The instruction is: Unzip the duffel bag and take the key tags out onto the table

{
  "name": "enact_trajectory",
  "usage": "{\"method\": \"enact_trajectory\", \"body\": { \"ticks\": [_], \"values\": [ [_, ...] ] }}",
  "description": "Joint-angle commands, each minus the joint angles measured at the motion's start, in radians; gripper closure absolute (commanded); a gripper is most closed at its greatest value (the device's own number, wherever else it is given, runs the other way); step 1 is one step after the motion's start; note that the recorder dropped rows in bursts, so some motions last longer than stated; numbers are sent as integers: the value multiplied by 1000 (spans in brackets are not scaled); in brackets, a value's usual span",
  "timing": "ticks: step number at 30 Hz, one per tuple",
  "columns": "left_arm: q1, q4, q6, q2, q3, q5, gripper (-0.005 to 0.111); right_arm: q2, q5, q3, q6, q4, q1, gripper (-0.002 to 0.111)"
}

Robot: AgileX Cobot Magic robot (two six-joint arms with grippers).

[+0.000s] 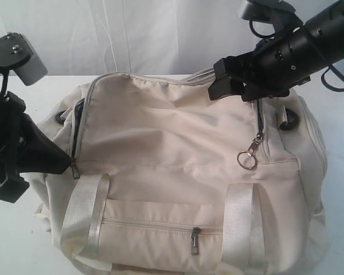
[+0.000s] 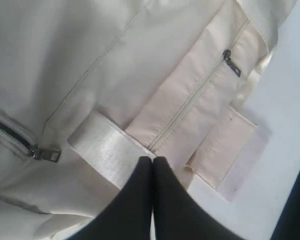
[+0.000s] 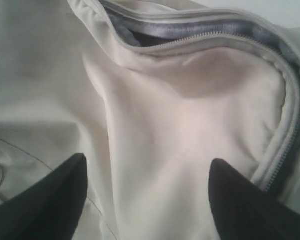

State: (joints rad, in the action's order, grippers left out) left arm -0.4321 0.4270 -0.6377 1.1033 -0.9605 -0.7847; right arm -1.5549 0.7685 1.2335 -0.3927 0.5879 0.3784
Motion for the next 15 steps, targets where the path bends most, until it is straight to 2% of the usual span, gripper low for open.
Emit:
{"method": "enact_trajectory", "body": {
  "ticks": [1,5,15],
  "values": [
    [0,44,10,-27,7,-12,107,44,18,10,51,-73,1,44],
    [0,52,10,-36,7,-14,107,49,41,10,149,-179,1,44],
    [0,58,10,-40,7,-14,107,47,29,10,172,-174,1,44]
  ]
}}
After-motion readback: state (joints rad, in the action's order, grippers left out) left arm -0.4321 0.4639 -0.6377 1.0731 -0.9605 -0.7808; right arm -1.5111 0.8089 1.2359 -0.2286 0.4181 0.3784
